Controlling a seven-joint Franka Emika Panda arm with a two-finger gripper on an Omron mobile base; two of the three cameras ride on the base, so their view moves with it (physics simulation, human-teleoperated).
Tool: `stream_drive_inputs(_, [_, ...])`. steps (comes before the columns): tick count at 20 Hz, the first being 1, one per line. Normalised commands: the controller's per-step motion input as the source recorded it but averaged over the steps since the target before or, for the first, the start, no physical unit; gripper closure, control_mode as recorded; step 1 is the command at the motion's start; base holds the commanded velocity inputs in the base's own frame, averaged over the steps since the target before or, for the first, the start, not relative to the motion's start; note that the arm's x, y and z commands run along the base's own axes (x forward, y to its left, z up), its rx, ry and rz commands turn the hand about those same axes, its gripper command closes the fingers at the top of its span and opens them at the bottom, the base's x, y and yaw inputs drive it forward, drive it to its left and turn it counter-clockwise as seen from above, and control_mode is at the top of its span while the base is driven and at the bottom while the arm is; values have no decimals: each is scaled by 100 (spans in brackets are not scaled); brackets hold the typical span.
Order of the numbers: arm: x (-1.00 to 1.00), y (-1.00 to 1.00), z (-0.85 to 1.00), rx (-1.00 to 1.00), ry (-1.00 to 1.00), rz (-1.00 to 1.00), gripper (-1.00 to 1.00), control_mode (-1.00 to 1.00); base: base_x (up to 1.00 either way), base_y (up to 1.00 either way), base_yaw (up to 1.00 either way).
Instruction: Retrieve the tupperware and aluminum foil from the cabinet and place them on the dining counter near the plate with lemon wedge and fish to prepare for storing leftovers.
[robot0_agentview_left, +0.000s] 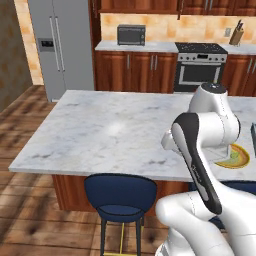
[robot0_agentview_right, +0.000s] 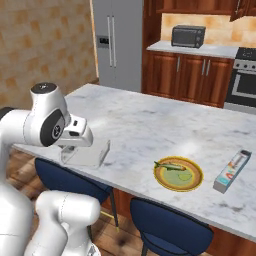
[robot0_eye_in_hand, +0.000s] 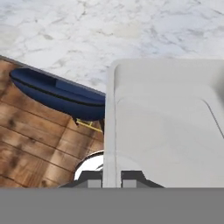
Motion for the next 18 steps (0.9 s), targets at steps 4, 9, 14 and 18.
stream_drive_inputs(4, [58, -45, -37, 2, 0, 1, 100, -100, 0, 0, 0])
stream_drive_inputs(9, [63, -41, -46, 2, 0, 0, 100, -100, 0, 0, 0])
stream_drive_inputs(14, [66, -14, -48, 0, 0, 0, 100, -100, 0, 0, 0])
stream_drive_inputs(18, [66, -7, -55, 1, 0, 0, 100, -100, 0, 0, 0])
